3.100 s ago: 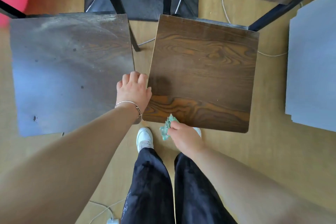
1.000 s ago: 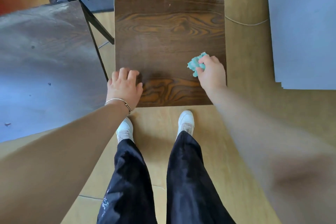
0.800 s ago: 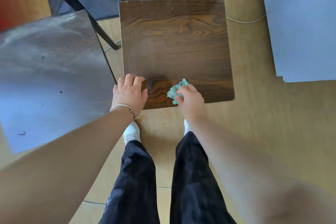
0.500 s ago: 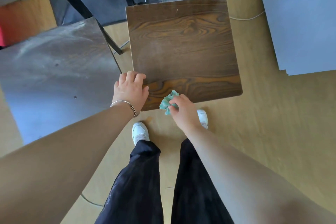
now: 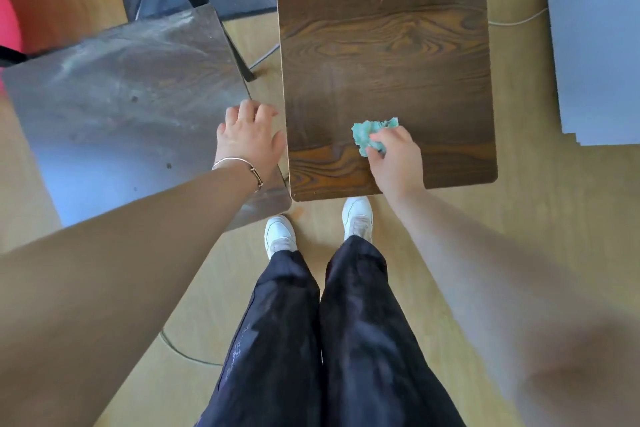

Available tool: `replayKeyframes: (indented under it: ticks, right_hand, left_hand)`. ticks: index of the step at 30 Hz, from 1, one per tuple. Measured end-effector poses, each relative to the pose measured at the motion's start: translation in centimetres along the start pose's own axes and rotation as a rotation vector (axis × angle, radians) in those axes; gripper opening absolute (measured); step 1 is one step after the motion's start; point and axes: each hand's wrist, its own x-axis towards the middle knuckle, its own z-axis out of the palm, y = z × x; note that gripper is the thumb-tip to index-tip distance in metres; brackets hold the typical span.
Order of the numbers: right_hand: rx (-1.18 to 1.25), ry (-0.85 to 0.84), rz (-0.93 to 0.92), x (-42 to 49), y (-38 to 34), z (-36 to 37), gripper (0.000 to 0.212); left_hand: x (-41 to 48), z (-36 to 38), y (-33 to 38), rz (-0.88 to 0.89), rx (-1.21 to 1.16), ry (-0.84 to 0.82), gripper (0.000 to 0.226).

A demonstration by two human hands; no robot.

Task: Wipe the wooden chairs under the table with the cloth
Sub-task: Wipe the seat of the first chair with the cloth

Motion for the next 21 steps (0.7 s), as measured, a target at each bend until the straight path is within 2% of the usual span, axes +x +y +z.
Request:
replayKeyframes:
  ticks: [7,12,15,18,21]
  right_hand:
    - [-0.002,-0.235,-0.301,-4.5,-4.8,5.4,0.012]
    - [-0.088,-0.383,-0.424,-7.3,-5.6,6.3,0.015]
    - [-0.117,-0.494,-0.428,-8.6,-4.7,5.1,0.019]
    - [0.033,-0.334,-0.321,-7.6,-3.9,2.4,0.014]
    - [0.145,-0.123,-0.216,-2.5,-3.5,-1.2,0.015]
  left_hand:
    - [-2.3,1.1,-2.5,-0.070,0.003,-0.011,0.037]
    - [-3.8,1.6,-2.6,-0.091,0.007,-0.024,0.038]
    - [-4.1,1.2,-2.5,-0.101,-0.007,-0.016,0.037]
    - [-3.5,0.4,-1.9,-0.106,-0.001,-0.015,0.037]
    - [-1.9,-0.3,-0.9,-0.101,-0.003,-0.008,0.038]
